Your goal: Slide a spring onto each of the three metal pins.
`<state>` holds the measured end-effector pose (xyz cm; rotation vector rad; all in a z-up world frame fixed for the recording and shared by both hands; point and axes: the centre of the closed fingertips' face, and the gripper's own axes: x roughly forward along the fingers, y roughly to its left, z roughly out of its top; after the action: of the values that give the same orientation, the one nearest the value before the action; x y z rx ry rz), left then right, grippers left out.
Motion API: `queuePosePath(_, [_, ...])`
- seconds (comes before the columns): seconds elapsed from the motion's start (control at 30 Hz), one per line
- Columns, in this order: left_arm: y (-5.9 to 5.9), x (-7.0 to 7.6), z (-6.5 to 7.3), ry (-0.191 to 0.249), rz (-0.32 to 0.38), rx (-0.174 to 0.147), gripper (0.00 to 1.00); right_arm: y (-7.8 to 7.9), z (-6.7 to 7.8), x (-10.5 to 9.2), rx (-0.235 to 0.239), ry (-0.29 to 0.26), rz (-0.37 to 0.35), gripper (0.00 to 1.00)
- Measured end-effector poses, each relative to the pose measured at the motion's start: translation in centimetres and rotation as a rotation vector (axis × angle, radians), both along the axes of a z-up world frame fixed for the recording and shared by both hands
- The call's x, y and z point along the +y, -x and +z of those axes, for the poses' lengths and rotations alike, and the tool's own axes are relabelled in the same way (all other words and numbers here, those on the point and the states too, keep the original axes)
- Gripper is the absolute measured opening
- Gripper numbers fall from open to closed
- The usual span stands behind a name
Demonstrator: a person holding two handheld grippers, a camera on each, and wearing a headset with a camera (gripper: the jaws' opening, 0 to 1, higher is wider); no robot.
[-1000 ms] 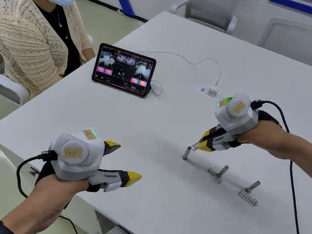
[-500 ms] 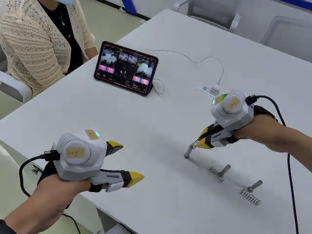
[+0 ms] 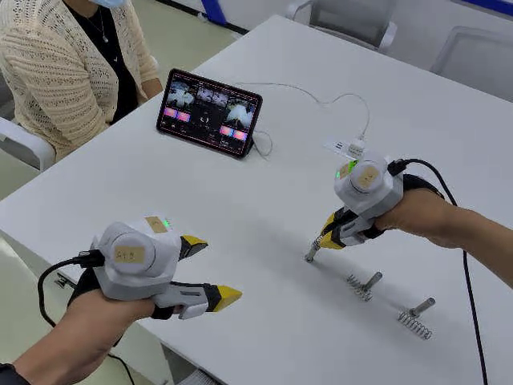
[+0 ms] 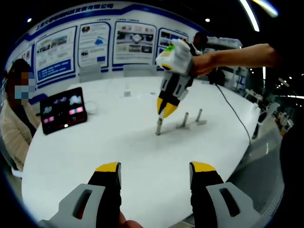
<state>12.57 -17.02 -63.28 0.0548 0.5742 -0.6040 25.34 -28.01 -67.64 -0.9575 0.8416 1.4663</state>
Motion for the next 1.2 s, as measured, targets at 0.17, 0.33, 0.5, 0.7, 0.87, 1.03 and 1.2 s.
queuePosePath(0.17, [-0.1,-0.2,0.1,0.002,-0.007,-0.001,0.59,0.1,-0.6,0.1,-0.01,0.014,0.013,0.12])
queuePosePath(0.33, [-0.2,-0.4,-0.1,0.0,-0.011,0.002,0.59,0.3,-1.2,0.2,-0.008,0.024,0.022,0.12])
queuePosePath(0.5, [-0.2,-0.5,-0.1,0.003,-0.01,0.004,0.59,0.4,-2.0,0.1,-0.017,0.044,0.039,0.12])
queuePosePath(0.7, [-0.2,-0.7,-0.4,0.002,-0.016,0.007,0.59,0.3,-2.8,0.3,-0.021,0.051,0.044,0.12])
queuePosePath(0.87, [-0.1,-1.1,-0.7,0.002,-0.032,0.012,0.59,0.3,-3.8,0.2,-0.02,0.06,0.04,0.12])
queuePosePath(1.03, [-0.1,-1.4,-0.8,0.005,-0.048,0.01,0.59,0.4,-4.0,0.3,-0.02,0.049,0.024,0.13])
queuePosePath(1.2, [-0.6,-1.8,-0.7,0.011,-0.065,0.002,0.59,0.2,-3.4,0.2,-0.03,-0.019,-0.062,0.28])
